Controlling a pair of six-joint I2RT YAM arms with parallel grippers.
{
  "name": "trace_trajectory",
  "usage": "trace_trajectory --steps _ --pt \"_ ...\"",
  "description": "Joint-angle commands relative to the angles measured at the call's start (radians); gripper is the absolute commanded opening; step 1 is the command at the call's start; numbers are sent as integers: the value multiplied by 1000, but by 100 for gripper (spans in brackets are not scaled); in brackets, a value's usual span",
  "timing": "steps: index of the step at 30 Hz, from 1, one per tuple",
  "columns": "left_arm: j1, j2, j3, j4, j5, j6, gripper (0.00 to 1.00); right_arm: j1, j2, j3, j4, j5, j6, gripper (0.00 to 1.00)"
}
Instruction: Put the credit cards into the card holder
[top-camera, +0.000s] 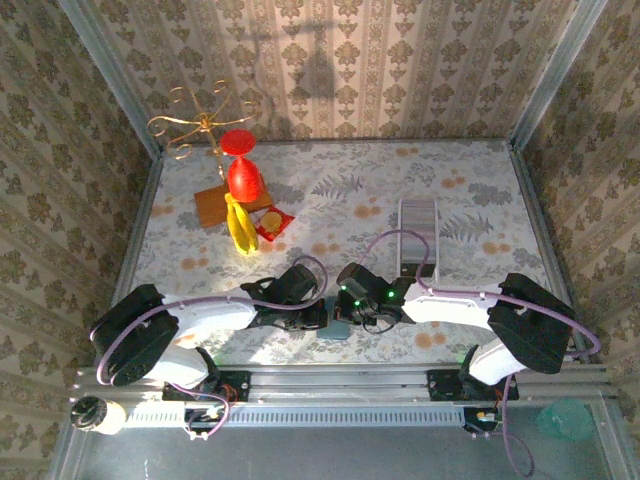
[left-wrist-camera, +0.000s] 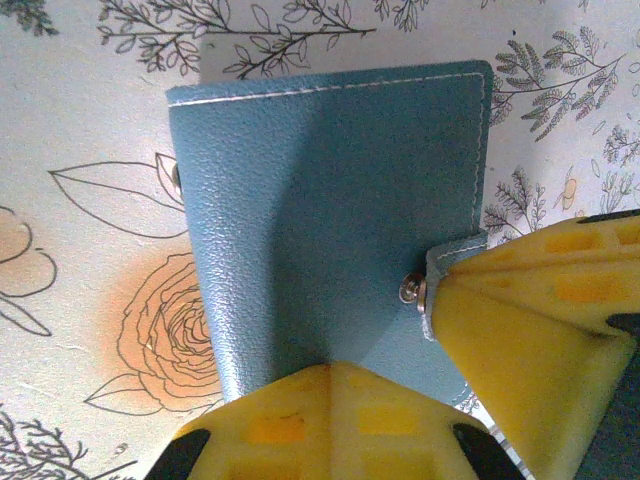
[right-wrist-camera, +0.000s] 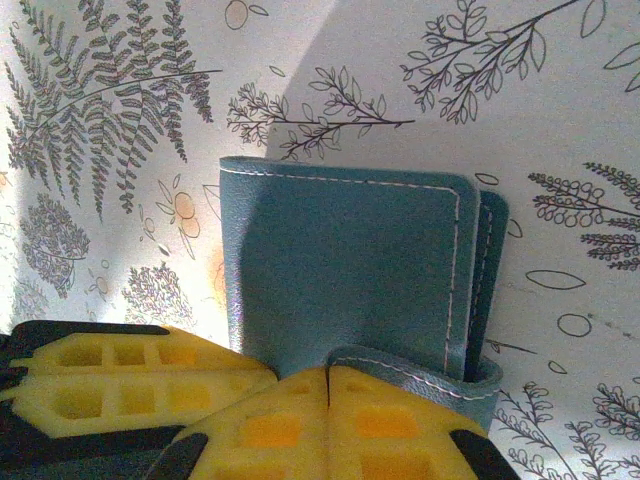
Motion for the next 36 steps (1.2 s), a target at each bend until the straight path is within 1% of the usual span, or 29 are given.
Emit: trace_trajectory --steps 1,5,13,22,25,29,31,32,33,34,35,36 --pt "-7 10 -7 -68 -19 24 0 1 4 -21 -8 -29 3 0" --pt "-7 8 -6 -69 -19 25 0 -4 13 -18 11 -31 8 0" --pt "-6 12 -4 -70 -17 26 0 -5 73 -21 -25 -55 28 0" --pt "-5 5 -8 -72 -20 27 0 -12 163 -11 -190 -44 36 0" --pt "0 -29 -8 -88 -29 34 0 -14 176 -29 -178 -52 30 0" --pt "12 -121 -10 -135 -55 38 0 -14 103 -20 -131 -15 21 0" --pt "21 -187 -9 -199 -89 42 4 -14 69 3 -124 19 3 0" --pt "26 -228 -14 -228 -110 46 6 -16 51 19 -113 34 -6 1" --pt "34 -265 -16 -261 -125 50 8 -16 42 30 -105 41 -12 7" --pt "46 -314 -17 -298 -138 56 11 -17 31 47 -92 46 -22 15" --pt "60 -357 -15 -329 -147 67 14 -20 24 62 -73 37 -27 20" --pt "77 -407 -8 -376 -164 80 20 -26 15 80 -50 22 -28 27"
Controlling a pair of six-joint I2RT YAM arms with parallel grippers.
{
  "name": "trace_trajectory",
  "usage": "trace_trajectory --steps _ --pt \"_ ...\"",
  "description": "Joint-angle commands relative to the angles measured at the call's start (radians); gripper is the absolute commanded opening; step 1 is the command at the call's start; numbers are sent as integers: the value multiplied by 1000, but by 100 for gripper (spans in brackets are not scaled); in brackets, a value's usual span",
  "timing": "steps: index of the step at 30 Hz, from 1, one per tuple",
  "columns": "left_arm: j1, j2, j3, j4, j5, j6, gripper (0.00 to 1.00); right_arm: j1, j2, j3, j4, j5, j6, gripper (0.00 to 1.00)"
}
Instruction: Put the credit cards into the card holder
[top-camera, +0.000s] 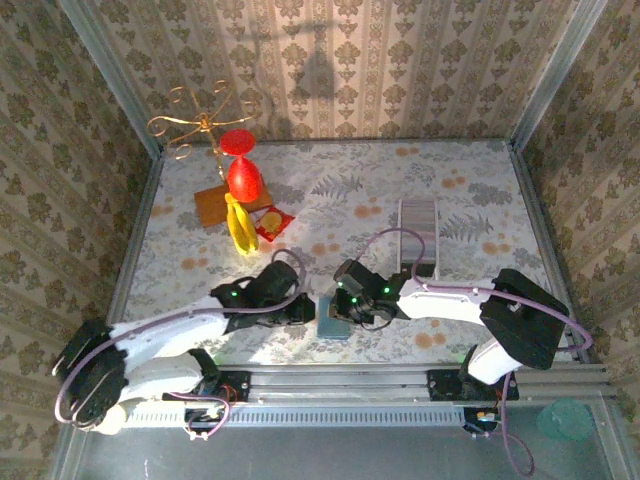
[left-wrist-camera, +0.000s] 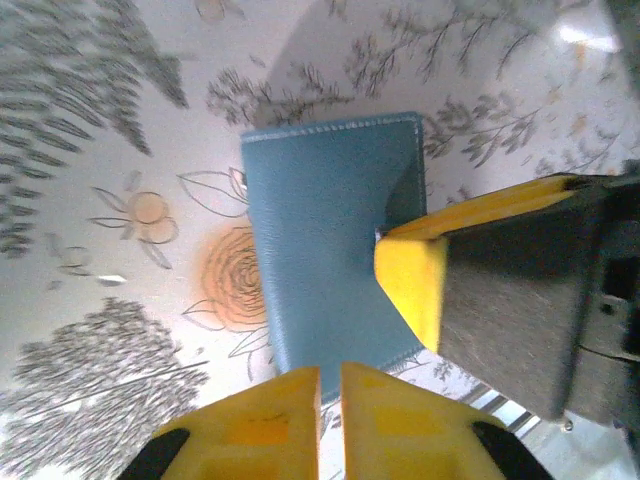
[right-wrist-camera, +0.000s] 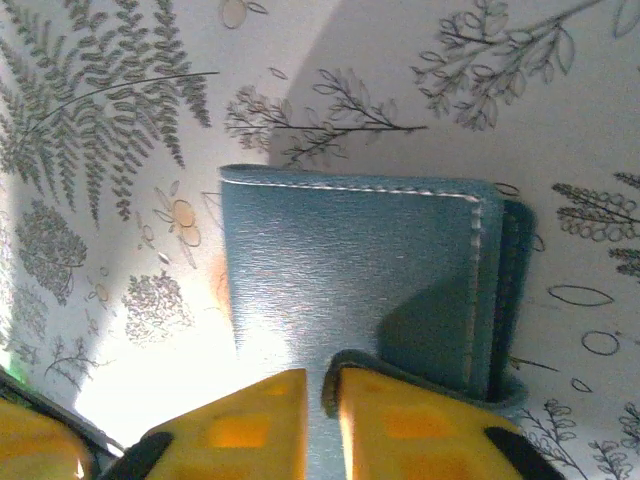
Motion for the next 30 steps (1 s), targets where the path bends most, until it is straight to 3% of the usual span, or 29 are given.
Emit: trace_trajectory --steps 1,4,8,9,10,15,17,21,23,26,30 --pt "51 -144 9 -208 -98 56 25 -12 -34 53 -8 31 -21 34" --pt "114 -282 43 -328 -185 96 43 -15 -83 117 -48 70 -40 51" --pt "196 -427 73 -402 -291 170 69 -27 -208 164 -158 171 -108 62" --pt "213 -454 77 -411 -324 185 91 -36 -240 166 -183 195 -132 63" --pt "226 -478 78 -409 -355 205 100 -48 -285 161 -213 235 -157 65" --pt "280 -548 84 -398 -575 245 100 -118 -523 55 -203 437 -388 79" --pt "297 -564 76 -368 -663 305 100 -138 -636 -20 -136 543 -514 83" --pt "340 -571 49 -276 -868 426 100 -206 -859 -227 104 740 -783 100" --pt "376 -569 26 -216 -940 512 100 -287 -944 -310 182 750 -899 100" --pt "445 -558 -40 -76 -979 654 100 -459 -1017 -384 176 704 -952 100" --pt "613 -509 -95 -15 -936 665 100 -653 -1017 -470 209 538 -1037 100"
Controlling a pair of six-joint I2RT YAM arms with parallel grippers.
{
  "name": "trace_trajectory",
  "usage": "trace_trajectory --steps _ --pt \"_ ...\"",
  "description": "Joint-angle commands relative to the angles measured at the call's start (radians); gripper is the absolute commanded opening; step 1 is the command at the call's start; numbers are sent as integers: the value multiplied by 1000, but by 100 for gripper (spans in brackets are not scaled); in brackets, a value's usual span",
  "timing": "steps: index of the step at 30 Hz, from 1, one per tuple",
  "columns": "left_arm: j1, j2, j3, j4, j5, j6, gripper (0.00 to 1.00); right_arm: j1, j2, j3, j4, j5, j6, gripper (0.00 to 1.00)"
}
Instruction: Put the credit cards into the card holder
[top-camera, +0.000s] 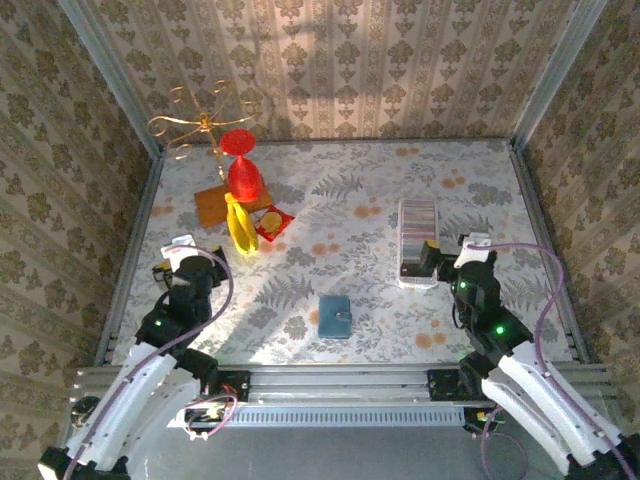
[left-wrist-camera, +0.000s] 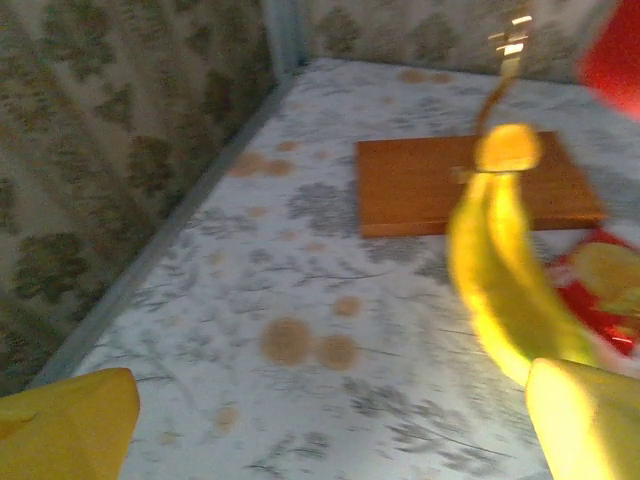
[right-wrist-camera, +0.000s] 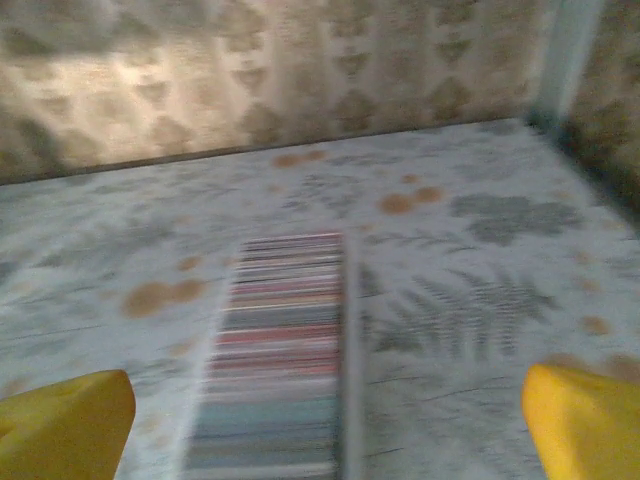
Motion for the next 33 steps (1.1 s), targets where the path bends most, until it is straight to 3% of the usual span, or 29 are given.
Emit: trace_trajectory --steps 1,6,8,12,20,25,33 --pt "129 34 -47 102 -6 92 100 -109 14 -60 100 -110 -152 100" --pt "320 116 -155 272 164 94 100 -242 155 -144 270 -282 -166 100" --pt "358 147 -189 349 240 99 100 -267 219 -137 291 -295 -158 100" --pt "371 227 -257 534 234 114 100 -317 333 -119 390 -370 -188 100" --pt "398 462 -189 701 394 208 100 -390 473 -82 490 -446 -161 100" --pt "405 589 -192 930 466 288 100 -407 589 -48 584 -500 -148 100" --pt "482 765 -165 1165 686 264 100 -443 743 -5 734 -527 -125 100"
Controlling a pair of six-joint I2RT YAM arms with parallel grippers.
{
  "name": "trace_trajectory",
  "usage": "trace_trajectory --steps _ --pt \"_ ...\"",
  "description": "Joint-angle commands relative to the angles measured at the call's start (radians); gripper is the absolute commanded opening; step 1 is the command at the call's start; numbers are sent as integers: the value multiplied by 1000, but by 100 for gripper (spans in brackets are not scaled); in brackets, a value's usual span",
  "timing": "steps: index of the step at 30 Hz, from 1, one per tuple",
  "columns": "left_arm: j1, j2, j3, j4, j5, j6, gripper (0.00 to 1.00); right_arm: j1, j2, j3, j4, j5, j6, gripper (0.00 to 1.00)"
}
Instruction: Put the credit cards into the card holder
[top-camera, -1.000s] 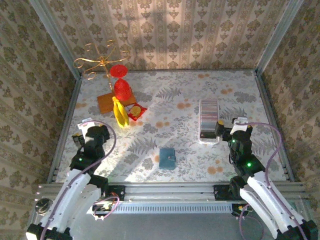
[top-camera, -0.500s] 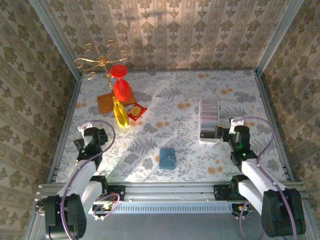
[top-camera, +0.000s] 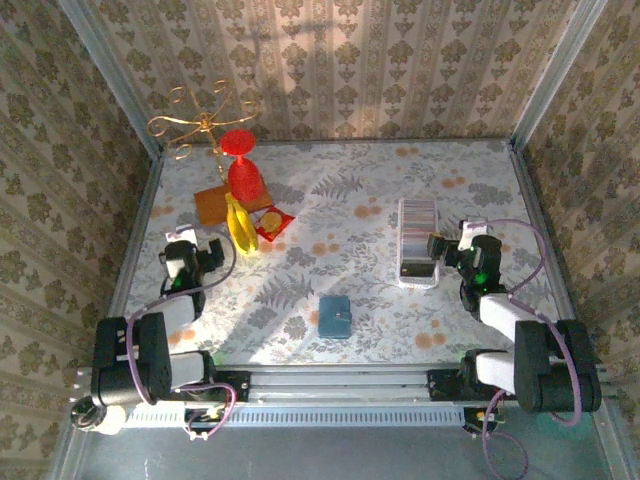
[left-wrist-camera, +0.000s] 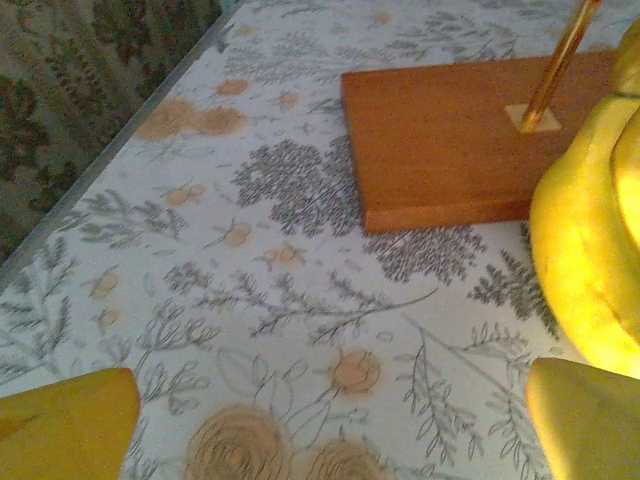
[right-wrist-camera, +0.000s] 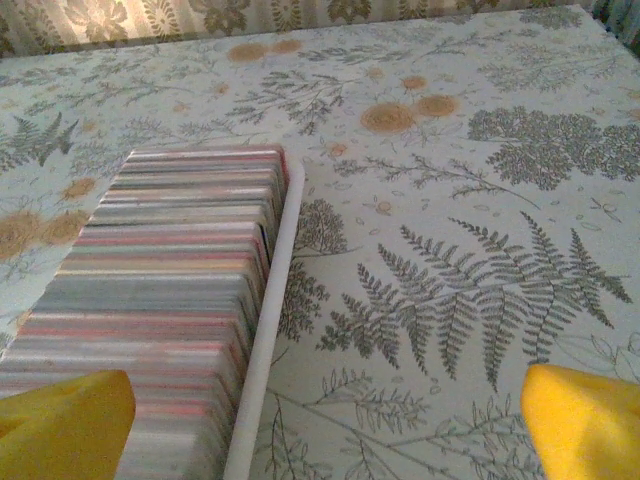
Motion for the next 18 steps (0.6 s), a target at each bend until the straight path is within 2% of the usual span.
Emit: trace_trajectory --steps 1,4,8,12,14,16,17,18 --pt "26 54 42 162 139 14 100 -26 40 36 119 -39 18 100" --pt "38 85 75 144 178 27 100 -48 77 74 92 -87 18 100" --pt "43 173 30 337 211 51 100 -50 124 92 139 -135 45 100" --pt "27 207 59 319 261 89 100 -43 207 109 180 -158 43 100" --pt "2 232 70 307 230 104 100 -41 226 120 175 -174 36 100" --pt "-13 289 72 386 208 125 100 -33 230 123 175 -171 27 100" --pt "-20 260 96 279 188 119 100 -32 234 126 175 -182 19 100" --pt "-40 272 98 287 150 134 100 -29 238 131 170 -188 15 100"
